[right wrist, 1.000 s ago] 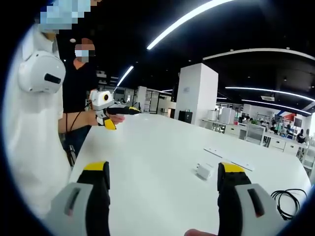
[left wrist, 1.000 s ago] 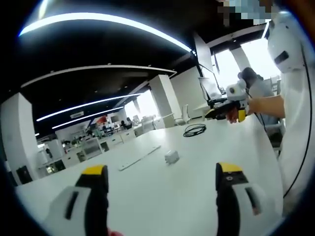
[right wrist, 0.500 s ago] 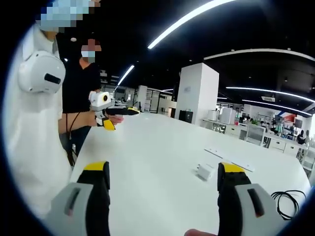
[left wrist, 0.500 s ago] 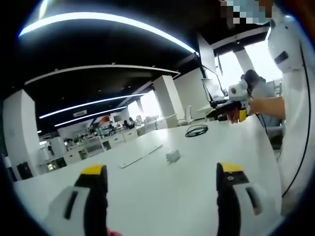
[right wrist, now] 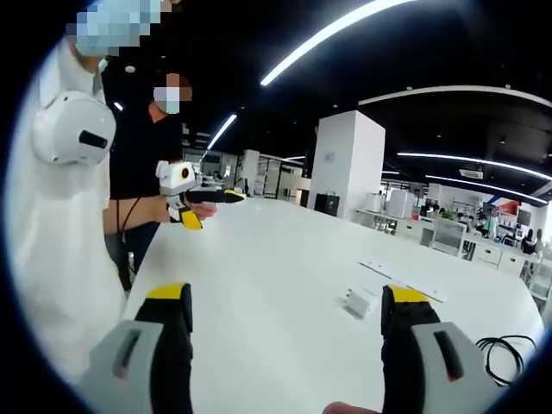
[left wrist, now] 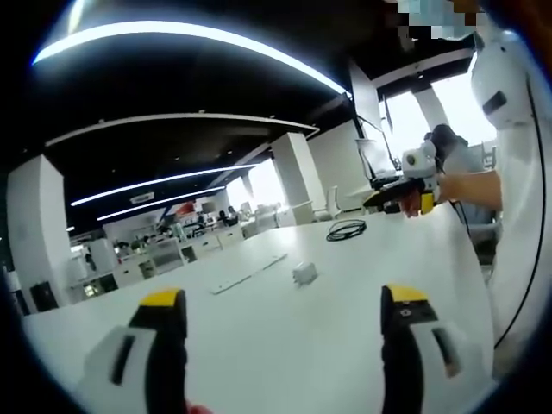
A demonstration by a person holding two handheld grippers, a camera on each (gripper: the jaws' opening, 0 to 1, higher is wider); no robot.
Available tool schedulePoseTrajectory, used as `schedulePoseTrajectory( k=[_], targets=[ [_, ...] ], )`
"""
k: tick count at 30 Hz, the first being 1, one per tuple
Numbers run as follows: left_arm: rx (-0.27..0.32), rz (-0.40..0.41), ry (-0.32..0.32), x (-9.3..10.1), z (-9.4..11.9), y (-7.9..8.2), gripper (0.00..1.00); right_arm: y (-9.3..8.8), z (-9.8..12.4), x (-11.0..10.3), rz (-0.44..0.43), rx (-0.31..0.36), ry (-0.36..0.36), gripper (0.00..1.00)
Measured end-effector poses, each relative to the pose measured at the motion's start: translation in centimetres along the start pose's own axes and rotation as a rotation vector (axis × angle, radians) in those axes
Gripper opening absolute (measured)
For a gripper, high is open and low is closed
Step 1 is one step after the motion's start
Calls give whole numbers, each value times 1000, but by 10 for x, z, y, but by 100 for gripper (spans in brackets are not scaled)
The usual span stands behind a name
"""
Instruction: Plug the desk Type‑C cable into the charger adapter.
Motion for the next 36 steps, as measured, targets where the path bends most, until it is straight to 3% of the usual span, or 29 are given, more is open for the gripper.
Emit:
schedulePoseTrajectory(
  k=[36],
  targets=[
    [-40, -61, -55, -3, -12, 7, 93, -3, 3, 4, -1, 1, -3, 92]
  ],
)
Point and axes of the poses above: the point that each gripper's makers call its tool centre point, and the gripper's own axes: z roughly backward along the fingers, x roughly to its right, y roughly out of its top, the point moved 4 cm from there along z, roughly backward along the fingers
